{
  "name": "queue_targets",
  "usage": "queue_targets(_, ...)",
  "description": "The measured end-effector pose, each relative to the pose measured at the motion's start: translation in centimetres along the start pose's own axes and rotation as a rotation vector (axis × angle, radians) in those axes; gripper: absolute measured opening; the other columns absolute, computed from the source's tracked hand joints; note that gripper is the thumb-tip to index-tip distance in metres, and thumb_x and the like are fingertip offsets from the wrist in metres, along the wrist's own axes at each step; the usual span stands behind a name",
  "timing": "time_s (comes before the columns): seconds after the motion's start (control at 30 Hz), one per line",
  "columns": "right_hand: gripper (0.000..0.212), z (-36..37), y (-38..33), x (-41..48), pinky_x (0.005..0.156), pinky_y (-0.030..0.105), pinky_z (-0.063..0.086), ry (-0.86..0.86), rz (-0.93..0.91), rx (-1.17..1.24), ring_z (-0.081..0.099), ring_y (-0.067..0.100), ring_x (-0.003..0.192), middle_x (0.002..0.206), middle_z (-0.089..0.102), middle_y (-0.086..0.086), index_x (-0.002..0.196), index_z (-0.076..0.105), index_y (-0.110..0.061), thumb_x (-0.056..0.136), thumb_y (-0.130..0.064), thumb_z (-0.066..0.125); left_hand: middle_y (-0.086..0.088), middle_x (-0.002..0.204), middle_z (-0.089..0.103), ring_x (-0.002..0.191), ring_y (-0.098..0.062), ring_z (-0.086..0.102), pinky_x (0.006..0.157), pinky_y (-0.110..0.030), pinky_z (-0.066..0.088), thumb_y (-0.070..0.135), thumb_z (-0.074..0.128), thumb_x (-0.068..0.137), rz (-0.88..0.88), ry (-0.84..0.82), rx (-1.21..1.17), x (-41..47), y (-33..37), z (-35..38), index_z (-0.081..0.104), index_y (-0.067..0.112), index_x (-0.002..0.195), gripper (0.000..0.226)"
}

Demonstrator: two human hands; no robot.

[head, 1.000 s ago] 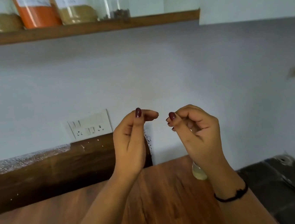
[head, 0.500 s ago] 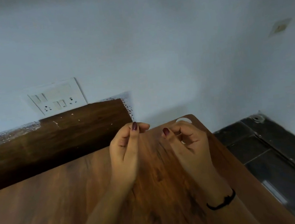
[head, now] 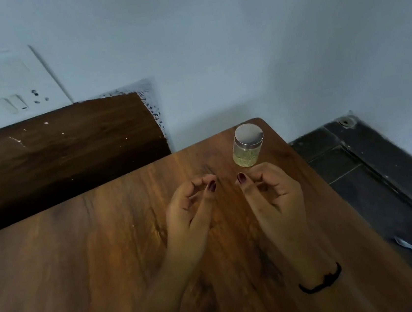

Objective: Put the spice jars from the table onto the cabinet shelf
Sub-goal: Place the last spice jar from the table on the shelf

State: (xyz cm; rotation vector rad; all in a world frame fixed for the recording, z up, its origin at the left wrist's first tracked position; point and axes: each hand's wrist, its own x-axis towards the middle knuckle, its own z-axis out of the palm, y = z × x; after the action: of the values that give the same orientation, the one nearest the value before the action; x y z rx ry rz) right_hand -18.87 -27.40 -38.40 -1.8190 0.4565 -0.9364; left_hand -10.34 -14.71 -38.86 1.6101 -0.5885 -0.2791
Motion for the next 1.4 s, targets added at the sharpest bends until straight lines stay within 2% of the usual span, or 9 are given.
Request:
queue_targets(0.13, 0.021, 0.0, 2.4, 0.3, 0.059, 0.037, 0.053, 0.013, 0.005, -0.025, 0.060, 0.018, 0.067, 0.074, 0.063, 0.004, 0.080, 0.066, -0.004, 0.090, -0.022, 0.061, 0.011, 0.107, 0.072, 0.104, -0.012, 0.068, 0.090, -0.035, 0.057, 0.026, 0.058, 0.095, -0.014, 0.015, 0.023, 1.2, -1.8, 0.9, 0.069, 0.027, 0.107, 0.016)
queue_targets(0.27, 0.021, 0.4, 4.7, 1.4, 0.062, 0.031, 0.055, 0.051, 0.013, -0.061, 0.062, 0.015, 0.071, 0.077, 0.064, 0.002, 0.086, 0.067, -0.005, 0.088, -0.024, 0.061, 0.016, 0.104, 0.070, 0.104, -0.004, 0.066, 0.086, -0.015, 0.053, 0.004, 0.056, 0.096, -0.017, 0.005, 0.027, 3.3, -2.9, 2.2, 0.066, 0.030, 0.105, 0.030)
queue_targets(0.43, 0.021, 0.6, 7.3, 3.5, 0.067, 0.025, 0.055, 0.100, -0.025, -0.074, 0.062, 0.012, 0.073, 0.079, 0.066, 0.005, 0.086, 0.065, -0.005, 0.087, -0.025, 0.060, 0.018, 0.105, 0.068, 0.105, 0.000, 0.064, 0.085, -0.012, 0.051, 0.006, 0.054, 0.096, -0.015, -0.026, 0.042, 5.4, -4.4, 4.3, 0.064, 0.031, 0.108, 0.030)
queue_targets(0.77, 0.029, 1.2, 13.3, 7.7, 0.090, 0.028, 0.057, 0.143, 0.056, -0.097, 0.063, 0.009, 0.108, 0.114, 0.065, -0.005, 0.112, 0.065, -0.015, 0.084, -0.017, 0.069, 0.023, 0.117, 0.059, 0.109, 0.016, 0.054, 0.085, -0.003, 0.046, 0.017, 0.061, 0.096, -0.041, -0.120, 0.109, 9.9, -8.2, 7.9, 0.054, 0.037, 0.117, 0.030)
queue_targets(0.9, 0.032, 2.1, 15.0, 9.3, 0.084, 0.014, 0.052, 0.110, 0.028, -0.087, 0.059, 0.001, 0.106, 0.116, 0.062, -0.004, 0.116, 0.064, -0.013, 0.085, -0.013, 0.071, 0.028, 0.119, 0.056, 0.117, 0.008, 0.054, 0.095, -0.013, 0.046, 0.041, 0.065, 0.090, 0.005, -0.140, 0.148, 13.8, -10.0, 9.3, 0.051, 0.034, 0.128, 0.041)
queue_targets(1.07, 0.040, 2.8, 16.6, 11.4, 0.084, -0.003, 0.038, 0.143, -0.001, -0.073, 0.045, -0.024, 0.112, 0.131, 0.058, 0.009, 0.125, 0.060, -0.004, 0.086, -0.007, 0.071, 0.016, 0.134, 0.057, 0.126, 0.005, 0.052, 0.100, -0.011, 0.044, 0.035, 0.059, 0.087, 0.044, -0.179, 0.059, 17.2, -11.6, 11.0, 0.051, 0.019, 0.139, 0.055)
queue_targets(1.17, 0.044, 3.1, 17.5, 12.3, 0.091, 0.007, 0.044, 0.197, 0.088, 0.083, 0.043, -0.025, 0.116, 0.136, 0.056, 0.000, 0.130, 0.057, -0.005, 0.089, -0.016, 0.069, 0.015, 0.129, 0.060, 0.119, 0.009, 0.055, 0.093, -0.009, 0.046, 0.036, 0.055, 0.098, 0.024, -0.144, -0.018, 18.5, -12.6, 11.8, 0.055, 0.016, 0.136, 0.043)
queue_targets(1.27, 0.042, 3.7, 18.6, 12.6, 0.097, 0.033, 0.054, 0.284, 0.195, 0.176, 0.053, -0.001, 0.123, 0.135, 0.057, -0.005, 0.132, 0.057, -0.013, 0.093, -0.028, 0.062, 0.018, 0.121, 0.064, 0.114, 0.009, 0.058, 0.096, -0.014, 0.047, 0.064, 0.030, 0.094, -0.058, -0.083, -0.110, 19.0, -13.1, 13.0, 0.060, 0.022, 0.128, 0.062)
queue_targets(1.4, 0.026, 3.9, 19.4, 12.7, 0.081, 0.030, 0.059, 0.295, 0.267, 0.199, 0.060, 0.010, 0.110, 0.127, 0.055, -0.007, 0.125, 0.055, -0.031, 0.103, -0.032, 0.042, 0.002, 0.116, 0.068, 0.114, -0.019, 0.064, 0.101, -0.050, 0.051, 0.075, 0.031, 0.087, -0.191, -0.016, -0.225, 18.7, -15.3, 15.1, 0.067, 0.039, 0.105, 0.054)
